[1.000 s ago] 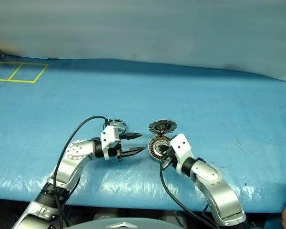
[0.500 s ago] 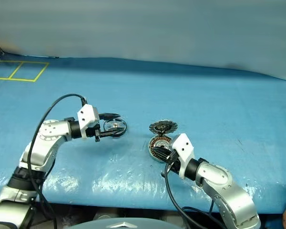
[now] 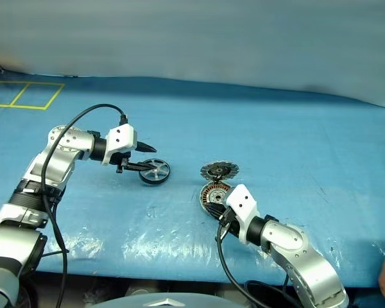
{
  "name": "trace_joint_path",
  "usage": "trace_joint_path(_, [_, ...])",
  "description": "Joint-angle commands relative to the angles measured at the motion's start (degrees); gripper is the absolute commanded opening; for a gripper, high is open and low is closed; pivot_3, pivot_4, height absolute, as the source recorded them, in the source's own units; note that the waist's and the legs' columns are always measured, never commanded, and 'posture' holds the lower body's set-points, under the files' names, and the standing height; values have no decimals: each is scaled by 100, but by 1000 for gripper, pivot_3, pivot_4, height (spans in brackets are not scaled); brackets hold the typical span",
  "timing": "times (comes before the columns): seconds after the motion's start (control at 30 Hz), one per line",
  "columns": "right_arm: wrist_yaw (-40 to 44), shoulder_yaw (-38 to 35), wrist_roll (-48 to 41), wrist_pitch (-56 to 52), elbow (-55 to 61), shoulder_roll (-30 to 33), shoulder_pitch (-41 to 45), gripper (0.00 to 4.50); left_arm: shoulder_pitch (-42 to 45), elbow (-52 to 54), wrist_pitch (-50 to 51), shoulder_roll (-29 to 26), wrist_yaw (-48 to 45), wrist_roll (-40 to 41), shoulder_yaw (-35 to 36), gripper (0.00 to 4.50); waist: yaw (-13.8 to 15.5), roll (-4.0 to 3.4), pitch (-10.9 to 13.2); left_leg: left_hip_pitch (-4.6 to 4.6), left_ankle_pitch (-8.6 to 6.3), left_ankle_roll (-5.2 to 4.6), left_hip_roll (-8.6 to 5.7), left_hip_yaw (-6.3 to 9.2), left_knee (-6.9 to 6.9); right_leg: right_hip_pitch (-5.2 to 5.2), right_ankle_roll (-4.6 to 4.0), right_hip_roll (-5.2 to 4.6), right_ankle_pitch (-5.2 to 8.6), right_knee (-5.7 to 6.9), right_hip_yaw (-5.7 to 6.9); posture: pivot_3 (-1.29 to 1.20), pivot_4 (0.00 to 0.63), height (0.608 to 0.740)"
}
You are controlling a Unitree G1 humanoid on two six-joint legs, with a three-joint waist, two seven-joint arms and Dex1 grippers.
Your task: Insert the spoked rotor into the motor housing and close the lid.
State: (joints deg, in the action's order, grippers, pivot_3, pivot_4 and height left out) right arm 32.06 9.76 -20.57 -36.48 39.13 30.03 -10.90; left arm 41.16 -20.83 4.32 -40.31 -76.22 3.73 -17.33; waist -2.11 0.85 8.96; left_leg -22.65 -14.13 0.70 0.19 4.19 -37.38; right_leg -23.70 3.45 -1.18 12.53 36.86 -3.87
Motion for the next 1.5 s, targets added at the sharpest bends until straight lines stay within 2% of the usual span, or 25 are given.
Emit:
trace_joint_path(0.03, [-63, -15, 50, 95, 356, 75, -129, 23, 404, -268, -312, -23, -392, -273, -197, 2552, 4, 0, 0, 0, 0, 0, 1, 0, 0, 0, 0, 1, 0, 1, 0, 0, 150, 740])
trace_joint_path(0.27, [-231, 104, 221, 83, 514, 134, -357, 23, 792, -783, -862, -21, -611, -685, -383, 2552, 1, 1, 1, -1, 0, 0, 2, 1, -1, 0, -2, 2, 1, 2, -2, 0, 150, 740])
trace_joint_path(0.5, [-262, 71, 295, 111, 443, 149, -339, 23, 787, -1068, -1234, 55, -549, -923, -415, 2552, 4, 2, 1, -5, 0, 0, 2, 2, -9, 2, -1, 2, 1, 2, -2, 0, 150, 740])
trace_joint_path(1.3, [-181, -91, 309, 129, 354, 198, -177, 23, 364, -599, -906, 59, -441, -531, -44, 2552, 4, 2, 1, -7, 0, -1, 1, 5, -31, 7, 3, 3, -3, 12, -2, 0, 150, 740])
trace_joint_path(1.5, [-270, -288, 342, 155, 335, 165, -207, 23, 63, -183, -600, 269, -252, -99, 246, 2552, 8, 2, 1, -7, 0, -1, 0, 6, -35, 9, 6, 3, -4, 14, -2, 0, 150, 740])
